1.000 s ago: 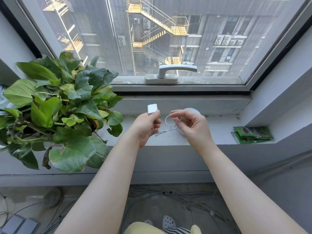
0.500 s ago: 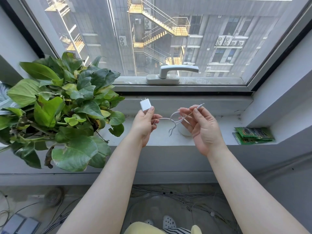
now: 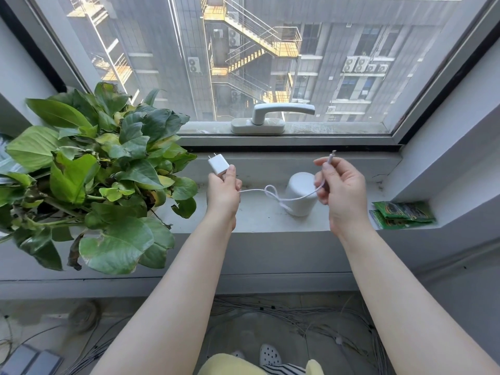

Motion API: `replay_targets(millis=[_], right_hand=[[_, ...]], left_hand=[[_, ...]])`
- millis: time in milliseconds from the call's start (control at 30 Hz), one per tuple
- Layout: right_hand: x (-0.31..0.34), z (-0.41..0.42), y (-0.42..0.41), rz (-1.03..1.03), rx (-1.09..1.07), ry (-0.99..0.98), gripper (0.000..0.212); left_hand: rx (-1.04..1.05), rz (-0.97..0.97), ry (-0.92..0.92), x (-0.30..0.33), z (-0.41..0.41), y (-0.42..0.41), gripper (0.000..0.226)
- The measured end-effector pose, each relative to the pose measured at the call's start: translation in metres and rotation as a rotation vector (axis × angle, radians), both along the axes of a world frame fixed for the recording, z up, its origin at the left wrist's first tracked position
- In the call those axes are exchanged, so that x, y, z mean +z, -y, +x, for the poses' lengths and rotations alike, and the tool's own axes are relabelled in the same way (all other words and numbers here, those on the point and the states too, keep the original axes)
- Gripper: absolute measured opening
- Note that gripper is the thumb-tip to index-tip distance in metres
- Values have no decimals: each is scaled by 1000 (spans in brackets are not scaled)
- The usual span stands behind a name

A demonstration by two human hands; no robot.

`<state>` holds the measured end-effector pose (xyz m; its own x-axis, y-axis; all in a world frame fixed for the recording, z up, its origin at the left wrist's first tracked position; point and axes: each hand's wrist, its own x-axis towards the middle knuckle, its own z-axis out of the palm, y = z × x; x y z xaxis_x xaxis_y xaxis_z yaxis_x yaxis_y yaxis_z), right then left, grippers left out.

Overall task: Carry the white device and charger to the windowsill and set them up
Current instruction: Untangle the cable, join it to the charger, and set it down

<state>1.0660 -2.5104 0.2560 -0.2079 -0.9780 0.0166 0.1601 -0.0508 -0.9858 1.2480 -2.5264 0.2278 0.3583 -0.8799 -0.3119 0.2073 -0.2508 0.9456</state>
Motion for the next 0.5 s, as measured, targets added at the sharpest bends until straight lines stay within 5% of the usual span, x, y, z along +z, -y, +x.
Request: replay_targets(millis=[333, 500], right_hand=[[-6, 26, -9, 155, 456, -276, 14], [-16, 40, -18, 186, 661, -234, 13]], left_hand=[[31, -4, -84, -2, -13, 4, 20], [159, 7, -58, -2, -18, 4, 23]])
